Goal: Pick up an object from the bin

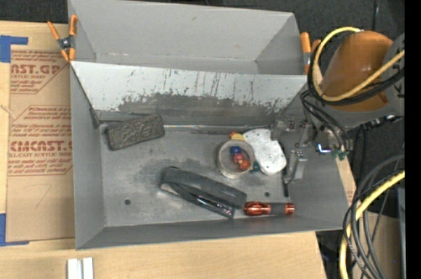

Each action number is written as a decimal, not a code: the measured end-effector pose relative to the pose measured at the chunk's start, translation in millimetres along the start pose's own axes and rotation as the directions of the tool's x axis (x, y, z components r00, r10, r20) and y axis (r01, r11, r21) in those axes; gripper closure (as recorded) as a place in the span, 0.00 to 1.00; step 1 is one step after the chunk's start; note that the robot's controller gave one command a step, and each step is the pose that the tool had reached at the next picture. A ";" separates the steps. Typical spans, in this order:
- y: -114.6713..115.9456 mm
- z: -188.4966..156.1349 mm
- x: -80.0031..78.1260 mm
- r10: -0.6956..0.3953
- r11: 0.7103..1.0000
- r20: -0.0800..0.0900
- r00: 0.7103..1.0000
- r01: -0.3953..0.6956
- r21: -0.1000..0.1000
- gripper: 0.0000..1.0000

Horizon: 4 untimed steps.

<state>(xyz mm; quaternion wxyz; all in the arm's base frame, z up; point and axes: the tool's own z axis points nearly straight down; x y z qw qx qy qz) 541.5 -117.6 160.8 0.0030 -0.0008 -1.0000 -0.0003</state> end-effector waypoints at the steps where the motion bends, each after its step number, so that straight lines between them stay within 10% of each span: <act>1: 0.7 -4.8 -1.8 -0.002 1.000 0.008 1.000 0.002 0.001 0.00; 2: 59.2 90.9 -34.5 0.166 0.986 0.006 0.986 -0.166 -0.003 0.00; 3: 62.9 -1.4 -34.1 0.275 0.962 0.023 0.961 -0.275 -0.003 0.00; 4: 51.2 61.7 -10.0 0.322 0.947 -0.001 0.947 -0.322 0.000 0.00</act>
Offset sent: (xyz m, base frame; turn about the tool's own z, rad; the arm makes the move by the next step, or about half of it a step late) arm 0.0336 0.0567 -0.0908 0.1691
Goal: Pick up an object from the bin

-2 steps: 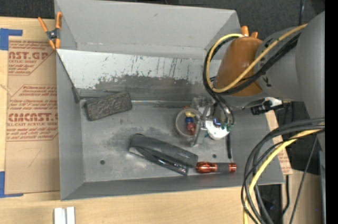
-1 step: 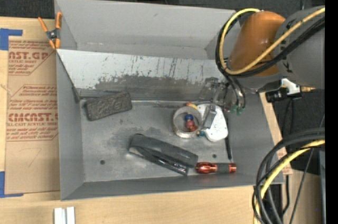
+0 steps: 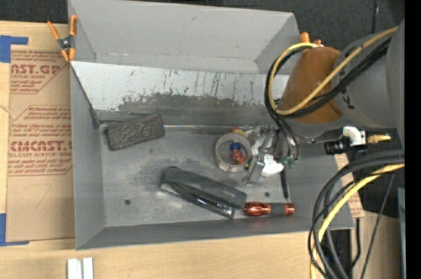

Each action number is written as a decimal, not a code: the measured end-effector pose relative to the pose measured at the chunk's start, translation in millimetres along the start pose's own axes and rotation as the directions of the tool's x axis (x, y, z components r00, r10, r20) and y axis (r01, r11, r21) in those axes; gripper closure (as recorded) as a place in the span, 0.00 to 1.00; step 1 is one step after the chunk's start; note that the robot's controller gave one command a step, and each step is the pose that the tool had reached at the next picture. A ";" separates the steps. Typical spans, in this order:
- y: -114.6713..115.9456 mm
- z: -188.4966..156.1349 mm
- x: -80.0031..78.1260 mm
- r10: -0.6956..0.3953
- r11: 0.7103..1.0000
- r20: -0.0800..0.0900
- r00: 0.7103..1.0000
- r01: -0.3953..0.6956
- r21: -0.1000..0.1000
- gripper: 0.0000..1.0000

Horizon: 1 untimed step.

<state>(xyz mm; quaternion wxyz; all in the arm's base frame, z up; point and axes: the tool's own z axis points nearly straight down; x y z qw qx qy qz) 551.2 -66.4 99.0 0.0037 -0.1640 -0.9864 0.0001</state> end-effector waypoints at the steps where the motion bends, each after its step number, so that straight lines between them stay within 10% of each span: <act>1: 12.9 28.3 -6.0 0.267 0.964 0.027 0.963 -0.267 -0.014 0.00</act>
Offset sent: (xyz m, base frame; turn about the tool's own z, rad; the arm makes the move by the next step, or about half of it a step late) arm 0.0258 0.0505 -0.0290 -0.2196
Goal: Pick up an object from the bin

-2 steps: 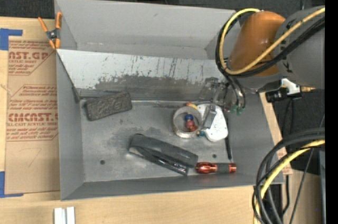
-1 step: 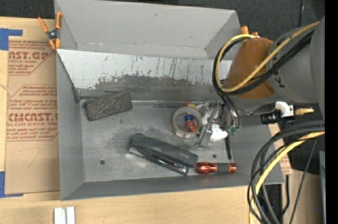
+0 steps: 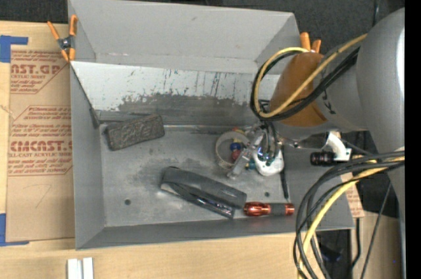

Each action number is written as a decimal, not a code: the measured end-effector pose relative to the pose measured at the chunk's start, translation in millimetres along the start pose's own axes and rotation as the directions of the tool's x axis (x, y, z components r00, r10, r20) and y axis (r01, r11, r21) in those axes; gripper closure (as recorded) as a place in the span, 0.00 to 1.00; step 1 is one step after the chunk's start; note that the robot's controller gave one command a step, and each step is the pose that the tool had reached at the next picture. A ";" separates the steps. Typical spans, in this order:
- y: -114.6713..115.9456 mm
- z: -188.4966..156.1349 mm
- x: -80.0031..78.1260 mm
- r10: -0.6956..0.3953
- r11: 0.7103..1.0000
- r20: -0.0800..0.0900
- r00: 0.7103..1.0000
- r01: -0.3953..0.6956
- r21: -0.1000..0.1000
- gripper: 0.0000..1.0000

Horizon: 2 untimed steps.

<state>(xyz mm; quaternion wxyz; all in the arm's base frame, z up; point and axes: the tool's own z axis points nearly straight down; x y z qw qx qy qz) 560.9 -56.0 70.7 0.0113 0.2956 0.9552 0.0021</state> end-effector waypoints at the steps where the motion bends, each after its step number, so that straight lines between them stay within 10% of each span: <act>1: 42.9 -4.5 4.2 -0.468 0.884 -0.013 0.884 0.468 0.002 1.00; 2: 42.9 -4.5 4.2 -0.468 0.884 -0.013 0.883 0.468 0.002 1.00</act>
Offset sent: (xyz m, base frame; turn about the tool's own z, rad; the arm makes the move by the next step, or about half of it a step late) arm 0.0000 0.0000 0.0000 0.0000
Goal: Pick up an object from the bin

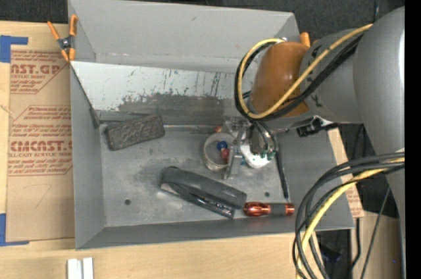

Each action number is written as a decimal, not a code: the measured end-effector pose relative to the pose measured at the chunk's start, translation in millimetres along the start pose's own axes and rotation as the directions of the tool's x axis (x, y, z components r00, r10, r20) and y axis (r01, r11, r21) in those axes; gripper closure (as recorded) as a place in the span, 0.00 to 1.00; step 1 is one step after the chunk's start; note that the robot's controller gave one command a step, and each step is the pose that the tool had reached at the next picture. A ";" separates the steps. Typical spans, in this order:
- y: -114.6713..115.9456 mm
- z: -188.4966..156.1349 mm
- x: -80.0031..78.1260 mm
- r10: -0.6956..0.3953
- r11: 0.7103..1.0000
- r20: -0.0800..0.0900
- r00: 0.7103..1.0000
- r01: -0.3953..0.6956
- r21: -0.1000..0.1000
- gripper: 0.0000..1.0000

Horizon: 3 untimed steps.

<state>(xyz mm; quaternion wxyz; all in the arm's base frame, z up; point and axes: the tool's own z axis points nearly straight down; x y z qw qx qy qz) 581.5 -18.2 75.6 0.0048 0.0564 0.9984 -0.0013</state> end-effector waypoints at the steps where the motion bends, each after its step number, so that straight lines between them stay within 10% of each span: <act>1: -0.3 -12.2 0.7 0.000 1.000 -0.002 1.000 0.000 0.000 1.00; 3: 0.5 -96.6 0.9 -0.001 1.000 -0.005 1.000 0.001 -0.001 1.00</act>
Offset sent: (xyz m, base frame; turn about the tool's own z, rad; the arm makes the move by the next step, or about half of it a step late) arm -0.0009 -0.0001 0.0788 0.0001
